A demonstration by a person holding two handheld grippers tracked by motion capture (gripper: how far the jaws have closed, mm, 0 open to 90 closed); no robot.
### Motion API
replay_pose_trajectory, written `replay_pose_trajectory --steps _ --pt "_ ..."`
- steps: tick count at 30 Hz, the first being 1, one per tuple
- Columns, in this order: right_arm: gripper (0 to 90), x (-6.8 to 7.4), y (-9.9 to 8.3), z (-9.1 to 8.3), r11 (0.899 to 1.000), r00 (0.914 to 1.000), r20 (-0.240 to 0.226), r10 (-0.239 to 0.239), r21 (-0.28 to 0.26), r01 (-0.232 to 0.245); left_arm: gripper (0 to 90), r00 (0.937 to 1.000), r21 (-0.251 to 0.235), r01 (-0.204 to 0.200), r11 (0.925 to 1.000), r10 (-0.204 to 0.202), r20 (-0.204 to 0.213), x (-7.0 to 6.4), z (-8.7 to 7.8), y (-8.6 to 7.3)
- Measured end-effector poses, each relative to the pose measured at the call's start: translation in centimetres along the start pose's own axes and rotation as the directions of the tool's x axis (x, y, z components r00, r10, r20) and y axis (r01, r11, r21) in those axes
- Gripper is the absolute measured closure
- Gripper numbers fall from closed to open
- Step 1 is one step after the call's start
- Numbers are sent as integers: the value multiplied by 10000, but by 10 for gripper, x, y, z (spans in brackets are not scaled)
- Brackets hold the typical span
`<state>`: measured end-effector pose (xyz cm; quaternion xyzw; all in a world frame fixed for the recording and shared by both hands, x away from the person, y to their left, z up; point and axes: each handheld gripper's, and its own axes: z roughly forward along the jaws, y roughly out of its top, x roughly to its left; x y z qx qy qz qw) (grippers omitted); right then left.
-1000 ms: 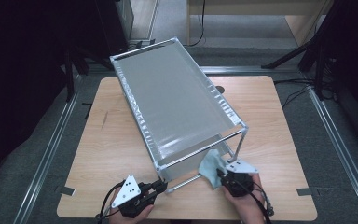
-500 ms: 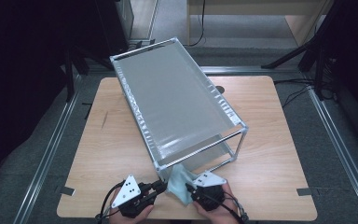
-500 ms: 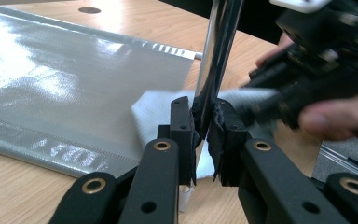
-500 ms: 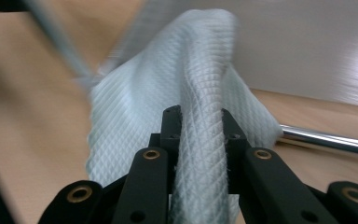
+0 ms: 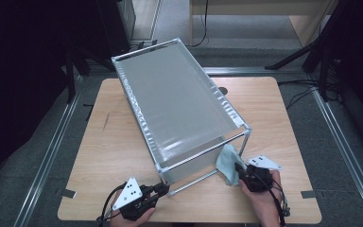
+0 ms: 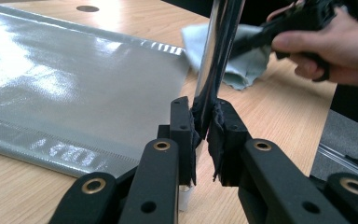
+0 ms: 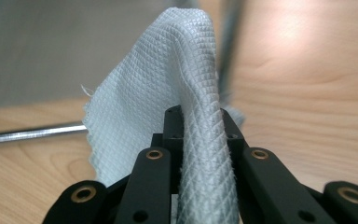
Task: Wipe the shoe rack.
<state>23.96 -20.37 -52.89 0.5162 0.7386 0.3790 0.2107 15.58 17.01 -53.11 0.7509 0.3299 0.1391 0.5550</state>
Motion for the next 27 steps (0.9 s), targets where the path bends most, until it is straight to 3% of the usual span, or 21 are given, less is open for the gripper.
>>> replay_pose_trajectory --steps 4,8,10,13,16,20,24,25,27 --pt "801 -3 18 -25 9928 9999 86 80 -1195 -69 804 10000 -13 -6 10000 6 23 0 0 0" --pt "804 3 37 -62 9556 9996 206 -173 -2939 226 804 10000 -15 -2 10000 2 24 0 0 0" --pt "804 5 43 -75 9388 9994 206 -281 -3430 335 804 10000 -17 6 10000 -6 22 0 0 0" --pt "803 -4 45 -80 9429 9995 277 -148 -3323 232 804 10000 -15 25 10000 -24 18 0 0 0" --pt "803 -23 37 -72 9581 9977 508 450 -2849 -287 803 10000 -3 42 10000 -42 25 0 0 0" --pt "805 -54 18 -52 9764 9832 1311 1274 -1909 -1011 803 10000 3 33 10000 -33 43 1 0 0" --pt "806 -82 3 -38 9643 9549 1691 2442 -1460 -2208 803 10000 9 59 10000 -59 -29 3 -1 0" --pt "810 -87 0 -37 9610 9483 1800 2612 -1410 -2379 803 9999 6 93 10000 -93 -79 3 -1 0" --pt "813 -92 -3 -36 9654 9433 2176 2505 -1290 -2266 800 9997 -6 192 9998 -192 -151 6 -2 0"
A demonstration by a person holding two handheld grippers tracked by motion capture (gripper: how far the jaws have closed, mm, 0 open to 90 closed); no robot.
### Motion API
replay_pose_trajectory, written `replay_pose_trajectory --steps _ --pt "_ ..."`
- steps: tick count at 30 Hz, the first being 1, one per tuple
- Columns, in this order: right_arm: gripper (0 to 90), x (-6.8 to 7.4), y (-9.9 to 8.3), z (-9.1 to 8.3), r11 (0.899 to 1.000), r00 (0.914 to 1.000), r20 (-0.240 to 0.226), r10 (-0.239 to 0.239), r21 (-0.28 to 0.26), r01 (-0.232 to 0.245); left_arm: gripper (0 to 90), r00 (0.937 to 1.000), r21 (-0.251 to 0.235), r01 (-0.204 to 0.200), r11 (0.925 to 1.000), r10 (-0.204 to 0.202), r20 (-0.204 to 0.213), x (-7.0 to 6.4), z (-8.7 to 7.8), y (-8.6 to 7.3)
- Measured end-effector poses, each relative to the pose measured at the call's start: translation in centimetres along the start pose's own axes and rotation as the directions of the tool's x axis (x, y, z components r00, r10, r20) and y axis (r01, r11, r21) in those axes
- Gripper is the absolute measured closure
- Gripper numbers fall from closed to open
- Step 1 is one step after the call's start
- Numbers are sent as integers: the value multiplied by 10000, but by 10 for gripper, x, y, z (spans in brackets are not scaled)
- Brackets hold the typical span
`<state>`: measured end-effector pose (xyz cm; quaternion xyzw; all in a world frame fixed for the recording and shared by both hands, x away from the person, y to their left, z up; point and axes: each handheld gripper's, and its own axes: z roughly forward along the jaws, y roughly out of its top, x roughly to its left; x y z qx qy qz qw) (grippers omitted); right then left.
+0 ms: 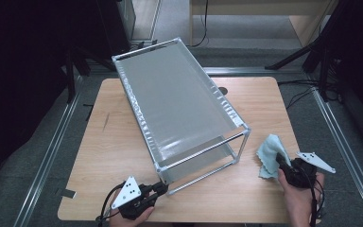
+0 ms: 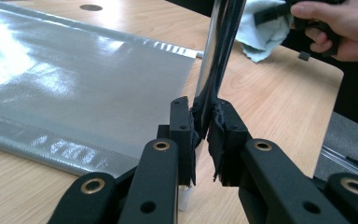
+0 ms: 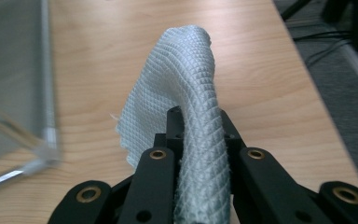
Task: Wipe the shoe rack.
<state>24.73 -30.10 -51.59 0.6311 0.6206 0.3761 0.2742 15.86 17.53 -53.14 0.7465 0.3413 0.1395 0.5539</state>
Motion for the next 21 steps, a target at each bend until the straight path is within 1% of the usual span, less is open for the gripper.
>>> replay_pose_trajectory --steps 3,4,5,6,8,9,11,13,15,16,17,18,19,20,21 --pt "805 -3 -3 5 10000 9999 139 -30 84 29 799 9999 -12 68 10000 -68 -143 3 -2 0" --pt "787 -4 -5 7 9998 9997 211 -107 147 104 799 9998 -9 77 10000 -78 -169 4 -2 0" --pt "736 -4 -6 9 9997 9996 265 -128 193 123 799 9997 -28 104 9999 -104 -209 5 -2 0" --pt "659 -5 -6 11 9997 9993 351 -84 230 76 799 9997 -20 114 9999 -114 -237 6 -3 0" --pt "491 -8 -4 12 9990 9987 484 184 406 -203 799 9994 -17 93 10000 -93 -322 7 -4 0" --pt "438 -8 -2 11 9988 9985 458 290 386 -307 800 9993 -4 56 10000 -56 -368 8 -5 0" --pt "374 -4 2 4 9996 9989 398 261 46 -263 803 9986 18 -35 10000 36 -529 10 -6 1" --pt "336 3 7 -5 9990 9997 240 95 -436 -84 805 9981 22 -30 10000 31 -611 12 -7 1" --pt "313 14 12 -15 9959 9998 -132 -163 -887 151 805 9974 -12 31 10000 -32 -720 15 -9 1" --pt "309 21 13 -19 9930 9989 -268 -379 -1133 346 804 9970 1 72 10000 -72 -772 17 -10 1" --pt "301 28 14 -22 9903 9972 -483 -569 -1295 503 804 9964 -16 109 9999 -110 -842 18 -11 1" --pt "297 36 15 -25 9882 9940 -817 -729 -1405 609 804 9957 -8 133 9999 -133 -917 20 -12 1" --pt "293 44 15 -27 9873 9888 -1191 -897 -1414 725 804 9951 -26 167 9999 -169 -973 22 -12 1" --pt "292 54 14 -27 9869 9814 -1613 -1041 -1393 818 804 9946 -47 202 9998 -206 -1013 23 -13 1" --pt "292 65 13 -27 9868 9708 -2082 -1194 -1331 928 804 9942 -71 257 9996 -263 -1039 24 -14 1"
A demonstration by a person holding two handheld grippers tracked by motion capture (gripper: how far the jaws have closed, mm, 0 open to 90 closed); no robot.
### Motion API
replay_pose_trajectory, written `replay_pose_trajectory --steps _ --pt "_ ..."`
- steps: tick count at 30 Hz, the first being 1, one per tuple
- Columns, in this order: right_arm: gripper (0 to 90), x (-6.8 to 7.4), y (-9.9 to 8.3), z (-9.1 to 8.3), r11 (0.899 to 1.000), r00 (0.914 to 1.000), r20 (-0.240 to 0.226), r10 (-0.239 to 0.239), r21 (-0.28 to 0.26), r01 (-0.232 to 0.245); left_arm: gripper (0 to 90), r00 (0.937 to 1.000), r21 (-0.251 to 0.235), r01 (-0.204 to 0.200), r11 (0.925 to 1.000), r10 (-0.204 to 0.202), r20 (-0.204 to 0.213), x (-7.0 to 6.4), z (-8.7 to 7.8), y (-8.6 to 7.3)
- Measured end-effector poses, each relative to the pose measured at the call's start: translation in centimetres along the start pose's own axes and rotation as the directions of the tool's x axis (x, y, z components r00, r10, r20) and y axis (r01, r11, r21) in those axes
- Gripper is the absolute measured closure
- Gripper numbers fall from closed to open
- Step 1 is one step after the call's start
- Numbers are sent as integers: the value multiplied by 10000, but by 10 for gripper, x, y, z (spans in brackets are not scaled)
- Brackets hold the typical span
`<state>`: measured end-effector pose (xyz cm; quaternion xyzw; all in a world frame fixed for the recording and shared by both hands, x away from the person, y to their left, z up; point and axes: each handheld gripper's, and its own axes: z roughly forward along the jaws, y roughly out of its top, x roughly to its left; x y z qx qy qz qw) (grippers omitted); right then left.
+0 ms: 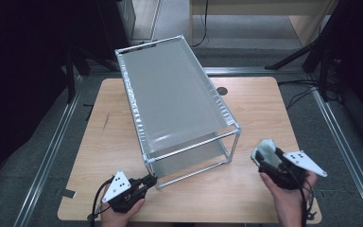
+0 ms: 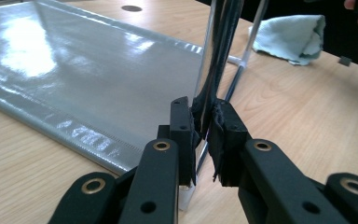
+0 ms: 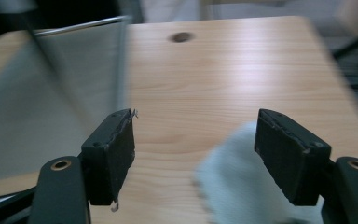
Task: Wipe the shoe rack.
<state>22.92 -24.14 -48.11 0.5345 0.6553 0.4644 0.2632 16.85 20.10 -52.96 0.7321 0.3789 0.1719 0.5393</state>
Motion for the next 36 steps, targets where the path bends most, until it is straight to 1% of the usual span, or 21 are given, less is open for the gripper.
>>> replay_pose_trajectory --steps 1,3,4,5,6,7,9,11,12,14,16,19,21,25,26,29,31,33,34,35,36 --pt "290 11 -1 4 9997 9989 -424 -193 138 199 803 10000 12 -4 10000 4 -22 1 0 0" --pt "291 32 -4 13 9968 9932 -1018 -565 502 618 804 10000 2 -20 10000 20 -28 1 -1 0" --pt "308 42 -6 19 9942 9901 -1165 -781 642 860 805 10000 -9 -43 10000 43 -33 1 -1 0" --pt "335 50 -8 25 9915 9885 -1151 -981 743 1070 805 10000 -24 -49 10000 49 -3 1 0 0" --pt "368 56 -10 31 9893 9882 -1111 -1059 882 1159 805 10000 -16 -60 10000 60 39 1 0 -1" --pt "413 60 -11 36 9882 9894 -1049 -1004 1055 1115 805 9999 -17 -92 10000 92 65 0 0 -1" --pt "531 61 -13 46 9887 9937 -733 -844 1182 926 807 9998 5 -176 9998 175 110 -2 0 -1" --pt "646 58 -14 52 9907 9972 -397 -640 1181 683 807 9997 -12 -196 9998 196 159 -3 0 -1" --pt "702 55 -14 54 9918 9980 -328 -549 1135 583 808 9996 -8 -176 9998 176 202 -3 0 -1" --pt "792 51 -14 56 9934 9982 -261 -537 1004 561 807 9995 -16 -189 9998 190 260 -3 0 -2" --pt "793 47 -13 58 9942 9983 -366 -452 956 486 807 9990 -10 -215 9998 215 388 -6 2 -2" --pt "803 46 -10 62 9936 9978 -60 -664 910 667 807 9973 3 -319 9995 318 667 -14 5 -2" --pt "803 44 -8 67 9947 9981 76 -616 824 608 807 9953 28 -404 9992 400 879 -20 8 -2" --pt "808 43 -4 84 9963 9975 337 -629 602 608 808 9905 63 -575 9983 563 1255 -32 16 -2" --pt "808 43 -2 88 9965 9973 375 -638 556 617 808 9896 36 -553 9985 544 1328 -35 18 -2" --pt "815 46 4 102 9946 9942 565 -912 547 881 807 9869 47 -580 9983 566 1512 -42 24 -1" --pt "816 48 9 111 9938 9936 590 -961 619 924 807 9827 74 -706 9975 682 1724 -47 29 0" --pt "817 51 15 122 9908 9918 534 -1162 757 1120 806 9791 75 -780 9969 752 1890 -52 34 1" --pt "805 52 19 128 9860 9895 372 -1397 975 1356 806 9777 74 -819 9966 789 1947 -54 36 2" --pt "755 51 23 135 9769 9884 4 -1522 1516 1503 807 9771 62 -865 9962 836 1957 -56 38 2" --pt "707 51 25 138 9735 9895 -370 -1398 1773 1442 807 9773 39 -844 9964 820 1953 -57 40 3"
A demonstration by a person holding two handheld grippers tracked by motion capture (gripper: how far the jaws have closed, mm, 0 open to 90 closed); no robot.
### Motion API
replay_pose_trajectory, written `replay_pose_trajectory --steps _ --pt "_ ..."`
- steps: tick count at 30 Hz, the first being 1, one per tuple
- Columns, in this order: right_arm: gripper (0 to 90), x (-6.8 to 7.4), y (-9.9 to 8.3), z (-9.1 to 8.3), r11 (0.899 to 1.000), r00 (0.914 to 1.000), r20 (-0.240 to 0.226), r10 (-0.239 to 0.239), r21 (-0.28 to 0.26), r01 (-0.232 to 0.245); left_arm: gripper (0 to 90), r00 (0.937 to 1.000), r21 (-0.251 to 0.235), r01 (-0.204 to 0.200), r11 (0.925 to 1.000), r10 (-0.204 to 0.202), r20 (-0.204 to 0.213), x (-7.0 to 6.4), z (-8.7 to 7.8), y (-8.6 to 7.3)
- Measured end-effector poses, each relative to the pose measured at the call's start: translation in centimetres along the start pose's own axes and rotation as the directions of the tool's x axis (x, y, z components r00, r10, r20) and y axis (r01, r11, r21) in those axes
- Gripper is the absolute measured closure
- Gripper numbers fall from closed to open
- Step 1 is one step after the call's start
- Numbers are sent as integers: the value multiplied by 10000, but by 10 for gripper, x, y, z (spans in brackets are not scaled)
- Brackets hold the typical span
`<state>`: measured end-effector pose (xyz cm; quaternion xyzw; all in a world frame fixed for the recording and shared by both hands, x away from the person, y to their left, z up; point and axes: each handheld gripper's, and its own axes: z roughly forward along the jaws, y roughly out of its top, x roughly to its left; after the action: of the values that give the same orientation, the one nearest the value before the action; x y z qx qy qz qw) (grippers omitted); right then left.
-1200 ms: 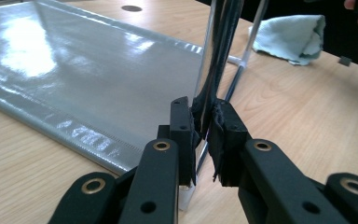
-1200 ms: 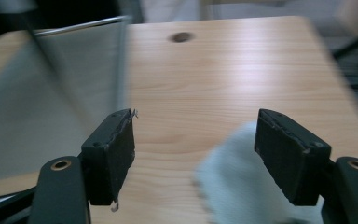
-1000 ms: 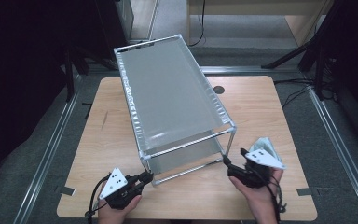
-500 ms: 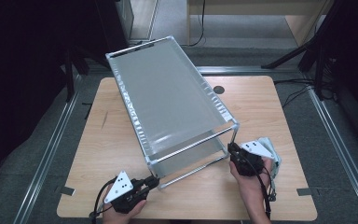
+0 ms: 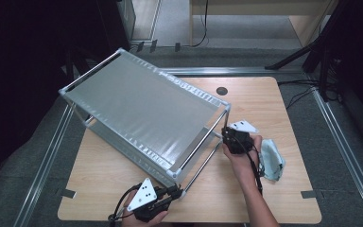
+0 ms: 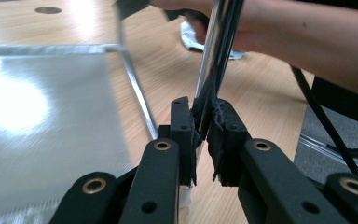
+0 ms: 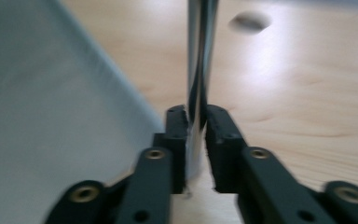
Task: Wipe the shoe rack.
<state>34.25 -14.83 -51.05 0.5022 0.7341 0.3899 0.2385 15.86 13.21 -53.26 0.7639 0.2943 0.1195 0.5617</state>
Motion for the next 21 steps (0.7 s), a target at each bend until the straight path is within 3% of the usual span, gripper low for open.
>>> replay_pose_trajectory --steps 3,7,10,13,15,17,21 --pt "538 6 -1 -10 9997 10000 -48 26 -237 -27 808 10000 -32 -74 10000 74 -29 2 4 1" --pt "437 14 -21 -39 9968 9977 -622 271 -740 -317 786 9996 -214 260 9994 -262 -113 9 4 2" --pt "318 31 -50 -62 9959 9943 -1046 -196 -902 101 544 9985 -522 535 9972 -542 -123 15 -4 5" --pt "151 51 -71 -77 9961 9857 -1544 -676 -659 580 410 9972 -738 544 9958 -579 -464 21 -21 7" --pt "134 62 -76 -87 9947 9779 -1929 -805 -780 665 355 9938 -851 646 9943 -719 -852 27 -36 4" --pt "84 72 -77 -95 9892 9705 -2073 -1234 -1042 1035 311 9849 -804 804 9935 -915 -1466 36 -51 -2" --pt "26 86 -77 -108 9869 9507 -2858 -1205 -1382 835 263 9484 -1005 1587 9822 -1800 -2610 62 -72 -7"
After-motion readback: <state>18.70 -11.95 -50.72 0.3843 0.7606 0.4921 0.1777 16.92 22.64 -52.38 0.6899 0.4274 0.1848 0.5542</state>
